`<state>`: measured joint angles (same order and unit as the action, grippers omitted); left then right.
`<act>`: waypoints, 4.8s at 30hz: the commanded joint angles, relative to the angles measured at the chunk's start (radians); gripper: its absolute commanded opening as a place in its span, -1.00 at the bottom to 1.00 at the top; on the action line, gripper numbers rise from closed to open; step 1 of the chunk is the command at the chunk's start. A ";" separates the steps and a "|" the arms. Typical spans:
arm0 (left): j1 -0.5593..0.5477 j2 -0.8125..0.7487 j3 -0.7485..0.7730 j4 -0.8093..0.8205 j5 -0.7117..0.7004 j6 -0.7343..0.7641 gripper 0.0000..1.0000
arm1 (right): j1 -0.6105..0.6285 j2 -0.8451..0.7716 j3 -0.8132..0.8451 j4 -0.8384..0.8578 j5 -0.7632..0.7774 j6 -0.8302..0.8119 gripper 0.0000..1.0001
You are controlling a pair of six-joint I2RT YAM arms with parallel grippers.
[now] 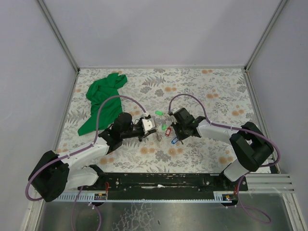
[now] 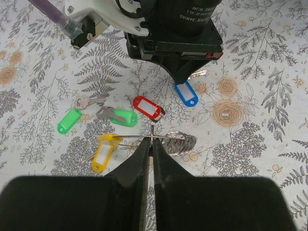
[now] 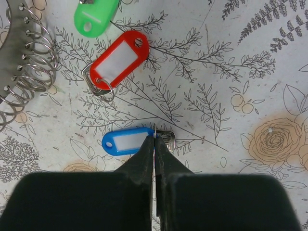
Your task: Put the keys on the keyring
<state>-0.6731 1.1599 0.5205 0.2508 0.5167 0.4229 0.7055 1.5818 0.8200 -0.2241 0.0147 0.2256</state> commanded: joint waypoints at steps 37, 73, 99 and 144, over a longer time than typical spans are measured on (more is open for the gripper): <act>0.001 0.008 0.043 -0.066 0.298 0.109 -1.00 | 0.166 -0.456 -0.082 0.149 -0.377 -0.573 -1.00; 0.001 0.041 0.072 -0.107 0.328 0.121 -1.00 | 0.231 -0.451 -0.095 0.163 -0.291 -0.596 -1.00; 0.001 0.039 0.070 -0.110 0.322 0.120 -1.00 | 0.238 -0.447 -0.087 0.141 -0.324 -0.602 -1.00; 0.000 0.050 0.076 -0.110 0.381 0.129 -1.00 | 0.239 -0.426 -0.084 0.187 -0.352 -0.595 -1.00</act>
<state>-0.6727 1.2034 0.5610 0.1329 0.8471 0.5327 0.9302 1.1568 0.7254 -0.0994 -0.3088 -0.3679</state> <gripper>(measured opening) 0.010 0.010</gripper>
